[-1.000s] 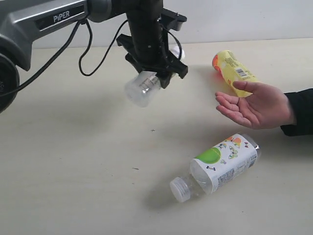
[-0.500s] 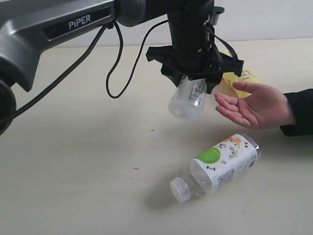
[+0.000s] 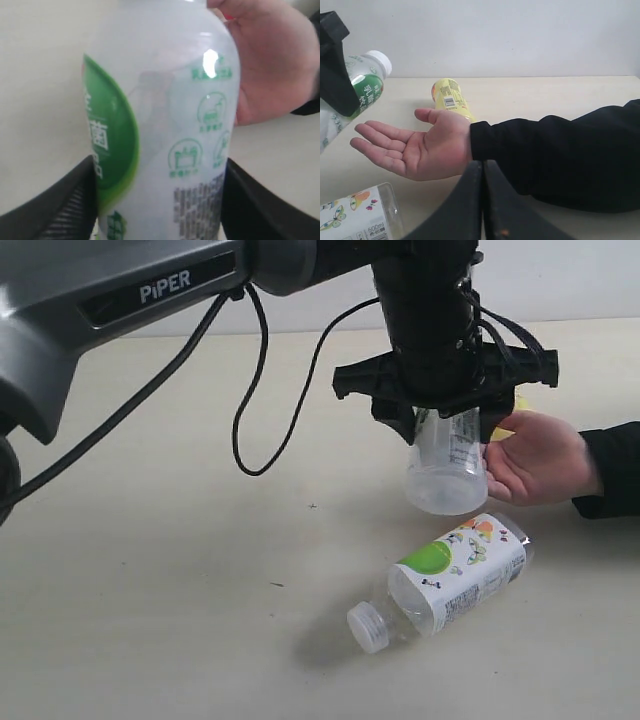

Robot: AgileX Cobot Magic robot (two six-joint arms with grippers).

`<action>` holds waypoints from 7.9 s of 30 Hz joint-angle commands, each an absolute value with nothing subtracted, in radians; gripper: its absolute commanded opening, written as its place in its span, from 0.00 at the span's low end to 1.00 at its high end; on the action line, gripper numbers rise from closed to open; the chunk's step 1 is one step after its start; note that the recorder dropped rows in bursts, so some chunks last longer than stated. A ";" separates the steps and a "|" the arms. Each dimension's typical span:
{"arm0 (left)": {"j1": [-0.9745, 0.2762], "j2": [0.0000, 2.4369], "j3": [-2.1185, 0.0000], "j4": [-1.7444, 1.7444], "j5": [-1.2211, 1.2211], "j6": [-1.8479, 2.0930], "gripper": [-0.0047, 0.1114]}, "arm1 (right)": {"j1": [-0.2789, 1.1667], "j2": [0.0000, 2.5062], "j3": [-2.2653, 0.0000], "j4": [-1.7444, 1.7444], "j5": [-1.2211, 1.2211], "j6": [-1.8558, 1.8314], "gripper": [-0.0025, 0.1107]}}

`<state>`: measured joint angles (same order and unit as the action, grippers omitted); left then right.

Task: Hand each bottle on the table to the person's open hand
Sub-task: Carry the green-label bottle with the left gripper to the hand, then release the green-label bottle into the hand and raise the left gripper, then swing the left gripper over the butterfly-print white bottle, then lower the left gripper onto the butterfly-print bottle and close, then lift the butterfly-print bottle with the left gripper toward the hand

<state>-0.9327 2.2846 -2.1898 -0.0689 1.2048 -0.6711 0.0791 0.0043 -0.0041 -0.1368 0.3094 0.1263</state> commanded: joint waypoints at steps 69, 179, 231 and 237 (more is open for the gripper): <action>-0.924 2.333 -2.186 -0.184 0.914 -0.604 0.79 | 0.073 0.000 0.000 -0.139 0.300 0.127 0.02; -1.011 1.977 -1.641 -0.187 0.989 0.310 0.75 | 0.073 0.000 0.000 -0.139 0.307 0.127 0.02; -1.024 2.187 -1.743 -0.134 1.042 0.114 0.04 | 0.073 0.000 0.000 -0.139 0.299 0.127 0.02; -1.052 2.124 -1.748 -0.132 1.036 0.026 0.04 | 0.073 0.000 0.000 -0.139 0.299 0.127 0.02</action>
<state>-1.0340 2.1607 -1.7412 -0.1261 1.0387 0.0863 0.0791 0.0043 -0.0041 -0.1368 0.3094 0.1263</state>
